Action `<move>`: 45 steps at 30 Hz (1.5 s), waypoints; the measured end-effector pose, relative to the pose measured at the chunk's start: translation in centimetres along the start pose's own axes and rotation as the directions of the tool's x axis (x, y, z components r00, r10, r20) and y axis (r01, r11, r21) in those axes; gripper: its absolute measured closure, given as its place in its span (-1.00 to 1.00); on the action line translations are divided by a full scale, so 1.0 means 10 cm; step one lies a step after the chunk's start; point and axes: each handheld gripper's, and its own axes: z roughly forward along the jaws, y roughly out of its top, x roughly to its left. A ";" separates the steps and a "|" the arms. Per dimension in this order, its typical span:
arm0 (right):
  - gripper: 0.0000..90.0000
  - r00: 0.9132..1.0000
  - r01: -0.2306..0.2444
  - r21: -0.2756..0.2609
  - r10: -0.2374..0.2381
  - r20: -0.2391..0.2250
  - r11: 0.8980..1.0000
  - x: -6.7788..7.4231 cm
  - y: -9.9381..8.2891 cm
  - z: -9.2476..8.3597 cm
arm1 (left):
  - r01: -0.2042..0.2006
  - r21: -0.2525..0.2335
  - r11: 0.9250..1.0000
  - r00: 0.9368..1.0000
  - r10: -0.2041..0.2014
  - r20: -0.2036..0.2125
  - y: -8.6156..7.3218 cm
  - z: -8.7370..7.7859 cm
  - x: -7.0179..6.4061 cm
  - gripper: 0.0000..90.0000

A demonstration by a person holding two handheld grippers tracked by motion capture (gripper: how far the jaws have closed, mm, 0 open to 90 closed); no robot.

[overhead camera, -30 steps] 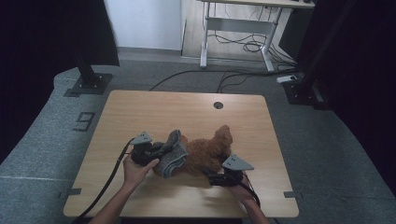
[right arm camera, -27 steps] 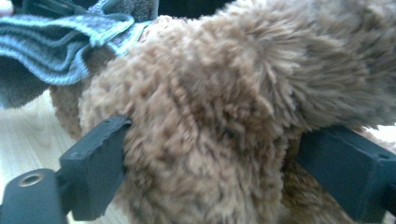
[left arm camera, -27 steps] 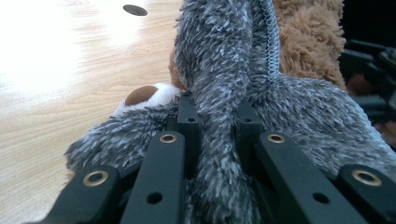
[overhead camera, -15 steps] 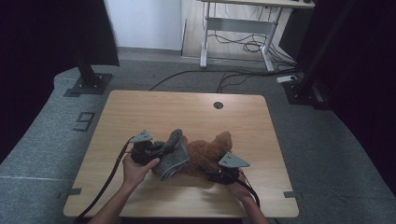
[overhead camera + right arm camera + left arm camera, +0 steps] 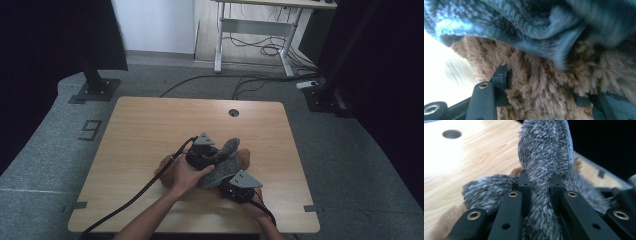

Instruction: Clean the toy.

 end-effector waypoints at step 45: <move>0.01 0.999 -0.045 0.011 0.045 0.013 0.999 -0.01 -0.01 -0.01 | 0.070 -0.118 0.990 0.989 -0.054 0.140 -0.01 -0.34 0.15 0.72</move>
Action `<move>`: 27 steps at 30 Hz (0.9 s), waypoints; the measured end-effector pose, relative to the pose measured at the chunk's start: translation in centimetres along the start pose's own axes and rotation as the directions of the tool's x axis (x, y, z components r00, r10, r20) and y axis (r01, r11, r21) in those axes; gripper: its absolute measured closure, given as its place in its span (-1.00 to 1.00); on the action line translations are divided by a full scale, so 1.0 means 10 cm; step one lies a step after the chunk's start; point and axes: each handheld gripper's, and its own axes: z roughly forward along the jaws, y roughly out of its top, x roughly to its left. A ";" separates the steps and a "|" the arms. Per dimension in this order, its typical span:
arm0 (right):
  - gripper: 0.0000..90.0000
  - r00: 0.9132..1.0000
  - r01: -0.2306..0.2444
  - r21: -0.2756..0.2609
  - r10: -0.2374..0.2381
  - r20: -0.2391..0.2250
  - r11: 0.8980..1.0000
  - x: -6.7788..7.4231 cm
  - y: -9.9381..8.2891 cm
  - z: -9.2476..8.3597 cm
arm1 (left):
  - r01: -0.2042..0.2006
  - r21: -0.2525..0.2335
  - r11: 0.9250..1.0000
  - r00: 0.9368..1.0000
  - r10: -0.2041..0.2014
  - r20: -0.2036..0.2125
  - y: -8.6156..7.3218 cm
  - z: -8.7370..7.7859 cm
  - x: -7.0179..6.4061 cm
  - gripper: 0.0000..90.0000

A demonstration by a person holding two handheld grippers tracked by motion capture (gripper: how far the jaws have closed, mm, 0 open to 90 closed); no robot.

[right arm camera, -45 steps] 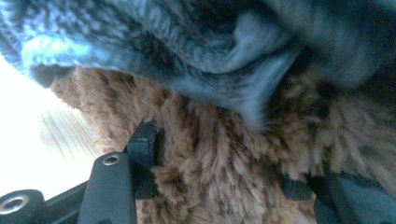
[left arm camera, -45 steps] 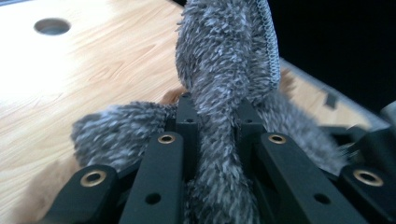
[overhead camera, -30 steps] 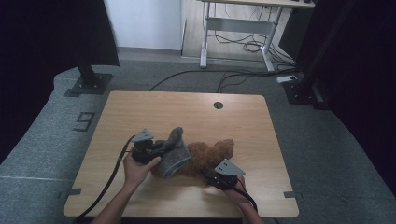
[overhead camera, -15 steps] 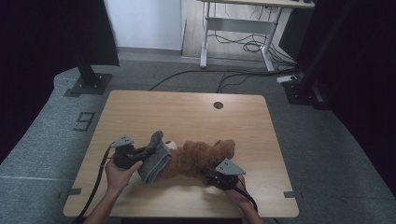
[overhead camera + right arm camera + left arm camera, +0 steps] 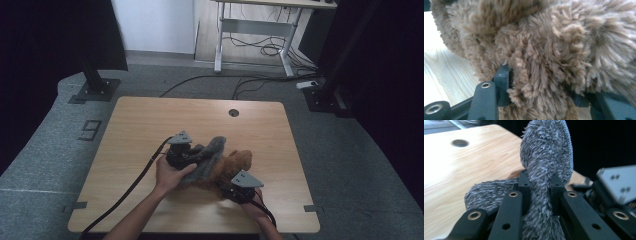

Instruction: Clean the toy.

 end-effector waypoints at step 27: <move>0.08 0.992 0.112 0.058 -0.114 0.045 0.992 0.10 -0.02 0.06 | 0.111 0.042 0.993 0.991 -0.107 -0.082 -0.57 -0.42 0.49 0.73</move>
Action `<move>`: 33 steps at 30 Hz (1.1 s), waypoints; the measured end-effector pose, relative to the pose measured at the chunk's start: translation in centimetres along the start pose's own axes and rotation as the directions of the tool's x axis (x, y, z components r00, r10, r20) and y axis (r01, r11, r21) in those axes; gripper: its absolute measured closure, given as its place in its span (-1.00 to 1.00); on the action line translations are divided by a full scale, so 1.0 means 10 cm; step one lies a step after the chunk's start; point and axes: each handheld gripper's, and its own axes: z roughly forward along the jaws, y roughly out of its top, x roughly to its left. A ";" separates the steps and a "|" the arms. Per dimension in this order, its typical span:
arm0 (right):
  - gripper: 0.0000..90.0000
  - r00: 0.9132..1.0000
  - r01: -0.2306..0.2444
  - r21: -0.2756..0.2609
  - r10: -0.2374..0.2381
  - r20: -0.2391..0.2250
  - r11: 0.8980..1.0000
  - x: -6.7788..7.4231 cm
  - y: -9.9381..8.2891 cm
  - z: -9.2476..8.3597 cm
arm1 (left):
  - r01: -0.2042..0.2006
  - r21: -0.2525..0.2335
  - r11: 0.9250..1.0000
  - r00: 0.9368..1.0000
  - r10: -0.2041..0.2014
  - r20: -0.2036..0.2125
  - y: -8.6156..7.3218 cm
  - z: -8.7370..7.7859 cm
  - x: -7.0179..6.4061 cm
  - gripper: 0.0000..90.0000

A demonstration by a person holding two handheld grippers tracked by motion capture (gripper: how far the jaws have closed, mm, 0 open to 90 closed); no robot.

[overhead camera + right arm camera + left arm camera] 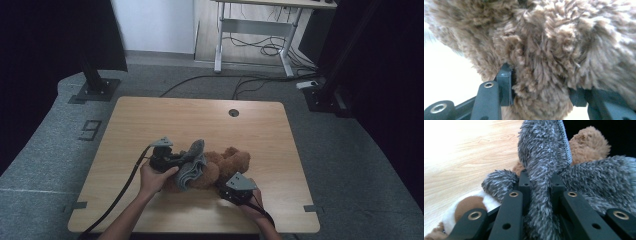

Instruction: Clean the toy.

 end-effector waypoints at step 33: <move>0.11 0.995 -0.090 -0.018 0.089 -0.041 0.996 -0.09 -0.02 -0.02 | 0.038 -0.036 0.999 0.977 -0.045 -0.207 -0.44 -0.83 0.45 0.70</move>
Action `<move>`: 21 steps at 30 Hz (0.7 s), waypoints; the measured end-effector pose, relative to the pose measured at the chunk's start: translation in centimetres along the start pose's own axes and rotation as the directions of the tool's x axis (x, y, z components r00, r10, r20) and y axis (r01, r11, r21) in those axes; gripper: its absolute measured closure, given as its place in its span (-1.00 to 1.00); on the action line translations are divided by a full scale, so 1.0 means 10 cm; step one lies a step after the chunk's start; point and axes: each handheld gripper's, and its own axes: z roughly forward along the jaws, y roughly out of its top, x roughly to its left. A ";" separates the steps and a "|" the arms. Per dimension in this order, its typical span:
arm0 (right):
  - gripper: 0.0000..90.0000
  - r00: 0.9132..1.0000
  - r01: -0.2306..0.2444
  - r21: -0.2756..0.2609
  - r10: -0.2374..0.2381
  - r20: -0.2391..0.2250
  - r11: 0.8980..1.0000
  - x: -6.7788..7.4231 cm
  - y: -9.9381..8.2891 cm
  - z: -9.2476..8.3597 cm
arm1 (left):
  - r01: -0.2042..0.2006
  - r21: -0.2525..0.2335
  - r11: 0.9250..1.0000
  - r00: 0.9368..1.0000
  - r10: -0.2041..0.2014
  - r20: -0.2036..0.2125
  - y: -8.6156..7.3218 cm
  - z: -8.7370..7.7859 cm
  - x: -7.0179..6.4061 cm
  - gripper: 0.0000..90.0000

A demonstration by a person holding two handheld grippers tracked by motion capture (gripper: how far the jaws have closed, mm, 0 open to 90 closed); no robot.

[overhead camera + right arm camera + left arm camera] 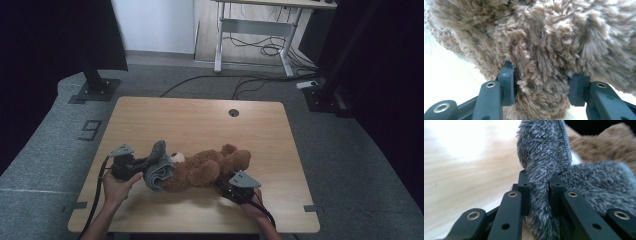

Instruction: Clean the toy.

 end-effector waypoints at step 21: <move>0.06 1.000 -0.021 -0.011 0.021 -0.008 1.000 -0.03 -0.01 -0.02 | 0.002 0.107 0.994 0.993 0.011 -0.119 -0.15 0.07 0.18 0.69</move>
